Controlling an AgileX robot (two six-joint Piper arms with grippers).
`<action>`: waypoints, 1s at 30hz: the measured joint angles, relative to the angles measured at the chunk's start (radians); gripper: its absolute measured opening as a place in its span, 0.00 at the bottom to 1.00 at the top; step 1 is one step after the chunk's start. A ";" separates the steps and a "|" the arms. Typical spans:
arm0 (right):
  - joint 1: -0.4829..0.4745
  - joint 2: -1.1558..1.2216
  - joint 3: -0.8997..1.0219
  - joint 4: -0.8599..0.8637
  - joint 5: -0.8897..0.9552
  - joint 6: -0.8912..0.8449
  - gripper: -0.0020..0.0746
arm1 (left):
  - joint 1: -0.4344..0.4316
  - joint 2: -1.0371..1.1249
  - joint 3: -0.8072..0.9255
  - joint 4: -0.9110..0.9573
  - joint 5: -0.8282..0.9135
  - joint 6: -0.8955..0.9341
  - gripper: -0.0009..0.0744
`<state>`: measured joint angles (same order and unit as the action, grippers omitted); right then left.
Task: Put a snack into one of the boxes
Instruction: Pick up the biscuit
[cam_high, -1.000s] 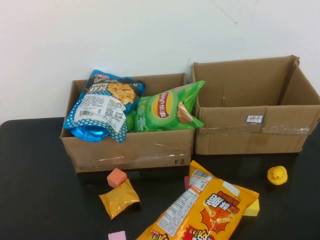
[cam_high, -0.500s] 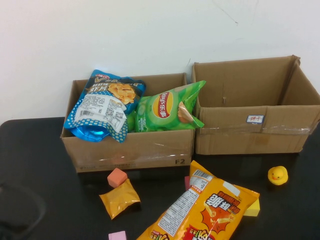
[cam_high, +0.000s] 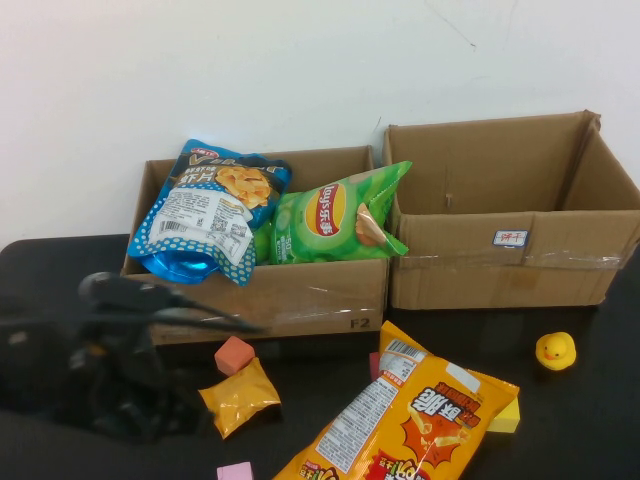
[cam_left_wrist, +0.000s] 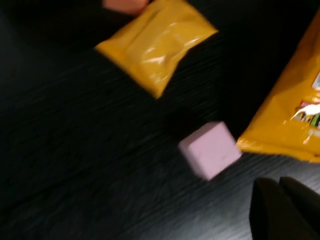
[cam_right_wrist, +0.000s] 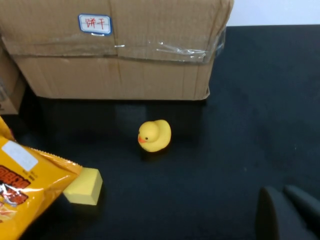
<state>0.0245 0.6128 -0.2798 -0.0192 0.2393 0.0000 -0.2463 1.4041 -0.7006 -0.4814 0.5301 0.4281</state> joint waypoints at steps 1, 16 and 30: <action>0.000 0.000 0.000 0.000 0.000 0.000 0.02 | -0.019 0.036 -0.021 0.000 -0.007 0.000 0.01; 0.080 0.000 0.000 0.019 0.008 -0.073 0.02 | -0.068 0.453 -0.247 0.035 -0.158 0.183 0.92; 0.080 0.000 0.000 0.026 -0.001 -0.075 0.02 | -0.068 0.713 -0.407 0.061 -0.193 0.144 0.93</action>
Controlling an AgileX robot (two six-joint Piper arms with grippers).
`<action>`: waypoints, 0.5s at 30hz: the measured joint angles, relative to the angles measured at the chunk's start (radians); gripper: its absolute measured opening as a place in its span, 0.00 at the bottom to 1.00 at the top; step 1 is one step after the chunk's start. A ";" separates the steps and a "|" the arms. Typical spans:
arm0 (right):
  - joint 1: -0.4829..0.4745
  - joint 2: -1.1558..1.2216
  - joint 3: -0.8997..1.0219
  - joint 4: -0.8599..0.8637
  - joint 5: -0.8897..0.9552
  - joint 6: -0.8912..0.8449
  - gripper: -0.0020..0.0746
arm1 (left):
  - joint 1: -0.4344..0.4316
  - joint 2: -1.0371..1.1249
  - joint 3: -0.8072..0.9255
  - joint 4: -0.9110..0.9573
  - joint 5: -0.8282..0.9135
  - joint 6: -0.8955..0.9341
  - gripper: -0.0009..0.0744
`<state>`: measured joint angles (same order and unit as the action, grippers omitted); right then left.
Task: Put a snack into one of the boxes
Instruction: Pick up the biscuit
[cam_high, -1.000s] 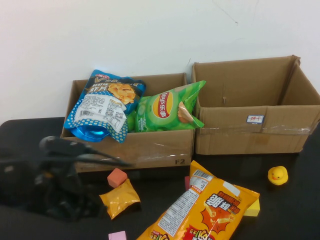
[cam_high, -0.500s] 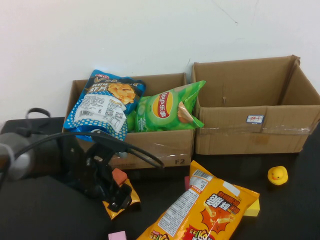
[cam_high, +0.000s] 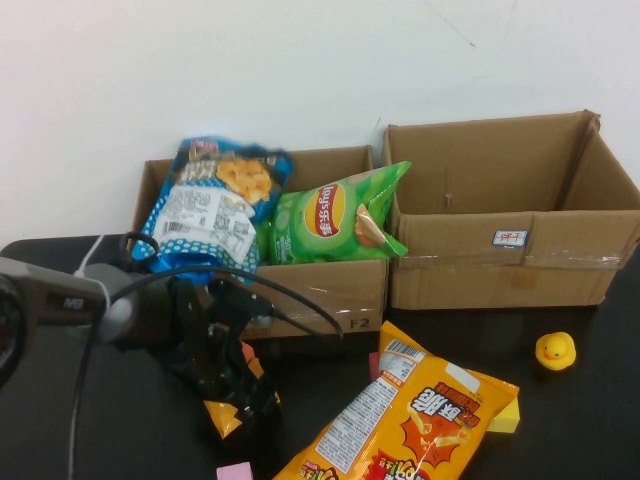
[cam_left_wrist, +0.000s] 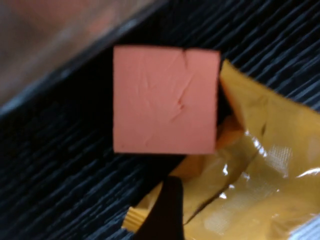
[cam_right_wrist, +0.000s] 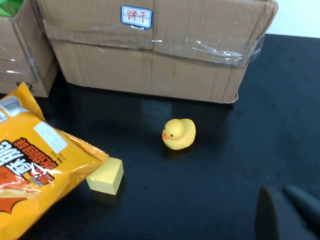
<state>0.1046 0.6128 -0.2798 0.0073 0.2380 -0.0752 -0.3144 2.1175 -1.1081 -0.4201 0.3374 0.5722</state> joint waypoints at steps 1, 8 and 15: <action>0.000 0.000 0.000 0.000 -0.002 0.000 0.02 | 0.000 0.009 -0.003 0.000 0.002 0.000 0.93; 0.000 0.000 0.000 0.002 -0.004 0.000 0.02 | 0.000 0.024 -0.014 0.017 0.044 0.000 0.74; 0.000 0.000 0.000 0.002 -0.007 0.000 0.02 | 0.000 0.024 -0.017 0.019 0.140 0.000 0.35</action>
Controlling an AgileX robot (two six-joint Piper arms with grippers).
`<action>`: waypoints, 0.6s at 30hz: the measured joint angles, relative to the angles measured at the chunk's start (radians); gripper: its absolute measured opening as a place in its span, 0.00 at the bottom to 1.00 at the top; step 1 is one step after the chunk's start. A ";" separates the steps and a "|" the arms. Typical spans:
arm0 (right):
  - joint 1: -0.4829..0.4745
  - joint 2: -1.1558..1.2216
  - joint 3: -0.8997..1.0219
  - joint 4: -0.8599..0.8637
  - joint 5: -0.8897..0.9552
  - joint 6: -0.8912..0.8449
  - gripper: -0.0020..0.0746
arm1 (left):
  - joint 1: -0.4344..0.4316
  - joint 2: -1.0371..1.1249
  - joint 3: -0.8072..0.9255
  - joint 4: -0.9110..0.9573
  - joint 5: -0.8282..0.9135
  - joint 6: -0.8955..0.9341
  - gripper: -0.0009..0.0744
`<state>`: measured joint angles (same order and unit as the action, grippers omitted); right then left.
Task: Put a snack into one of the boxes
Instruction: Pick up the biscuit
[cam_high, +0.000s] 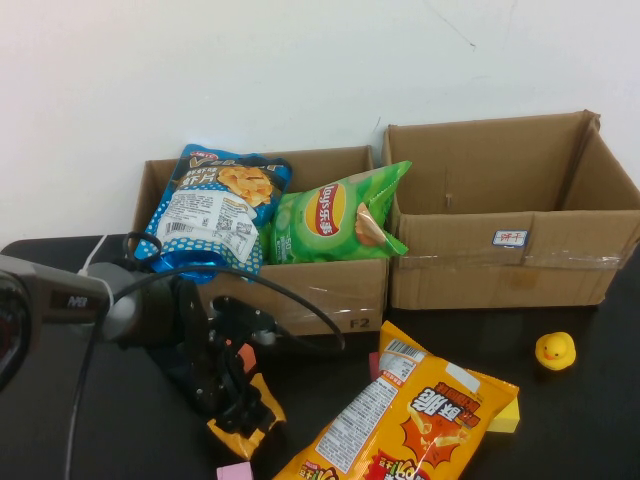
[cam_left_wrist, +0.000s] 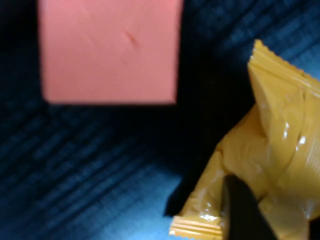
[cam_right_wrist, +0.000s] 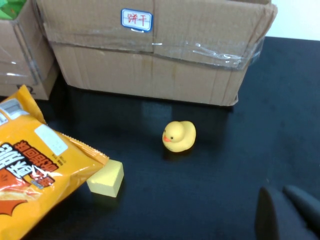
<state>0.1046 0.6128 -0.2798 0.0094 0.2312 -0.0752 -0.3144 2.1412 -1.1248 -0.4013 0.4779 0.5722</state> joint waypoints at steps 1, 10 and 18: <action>0.000 0.000 0.000 0.000 0.000 0.000 0.02 | 0.000 -0.003 0.000 0.000 0.018 0.000 0.31; 0.000 0.000 0.000 0.000 -0.004 0.000 0.02 | 0.000 -0.047 0.000 -0.002 0.096 -0.069 0.21; 0.000 0.000 0.000 0.004 -0.004 0.000 0.02 | 0.000 -0.132 -0.077 -0.063 0.308 -0.086 0.19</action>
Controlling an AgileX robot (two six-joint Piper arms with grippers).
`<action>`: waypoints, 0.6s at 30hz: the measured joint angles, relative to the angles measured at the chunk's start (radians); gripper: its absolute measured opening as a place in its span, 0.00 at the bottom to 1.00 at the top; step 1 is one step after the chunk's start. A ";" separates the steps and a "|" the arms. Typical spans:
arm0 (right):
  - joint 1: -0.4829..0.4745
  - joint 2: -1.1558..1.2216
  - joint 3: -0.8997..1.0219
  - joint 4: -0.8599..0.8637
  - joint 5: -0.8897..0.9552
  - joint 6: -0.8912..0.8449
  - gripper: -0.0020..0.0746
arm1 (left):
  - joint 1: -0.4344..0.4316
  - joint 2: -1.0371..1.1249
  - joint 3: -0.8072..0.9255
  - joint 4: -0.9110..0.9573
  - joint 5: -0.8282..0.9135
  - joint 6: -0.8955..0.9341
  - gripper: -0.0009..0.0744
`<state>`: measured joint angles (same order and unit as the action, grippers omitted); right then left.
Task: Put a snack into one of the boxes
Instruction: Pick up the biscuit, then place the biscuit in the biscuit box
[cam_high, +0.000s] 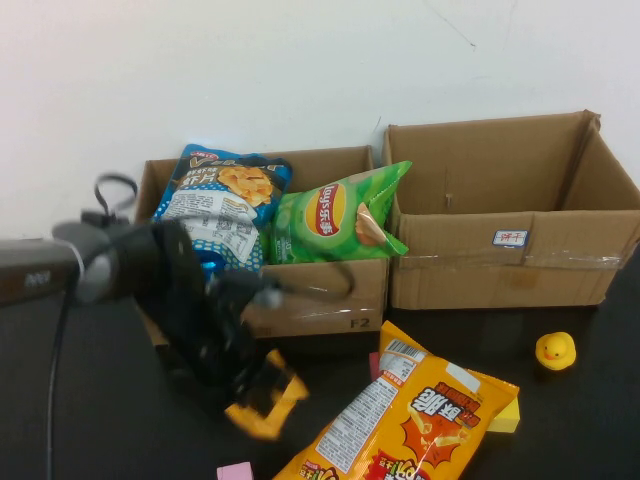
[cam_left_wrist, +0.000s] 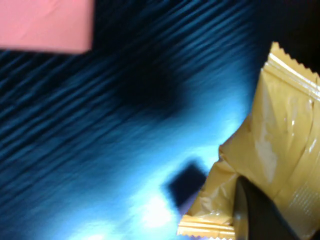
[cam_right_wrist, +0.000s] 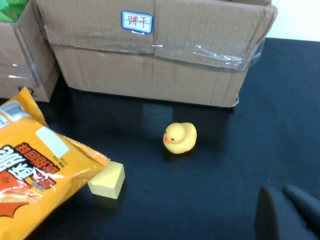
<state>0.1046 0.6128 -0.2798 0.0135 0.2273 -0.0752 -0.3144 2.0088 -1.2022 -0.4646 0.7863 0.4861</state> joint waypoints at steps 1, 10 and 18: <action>0.000 0.000 0.000 0.002 0.000 0.000 0.02 | 0.000 -0.009 -0.028 -0.032 0.045 -0.002 0.19; 0.000 0.000 0.000 0.013 -0.015 0.000 0.02 | -0.011 -0.022 -0.335 -0.532 0.272 0.140 0.18; 0.000 0.000 0.000 0.017 -0.022 -0.002 0.02 | -0.127 -0.009 -0.582 -0.708 -0.157 0.315 0.18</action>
<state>0.1046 0.6128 -0.2798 0.0308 0.2051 -0.0770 -0.4410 1.9993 -1.7842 -1.1722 0.6297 0.8013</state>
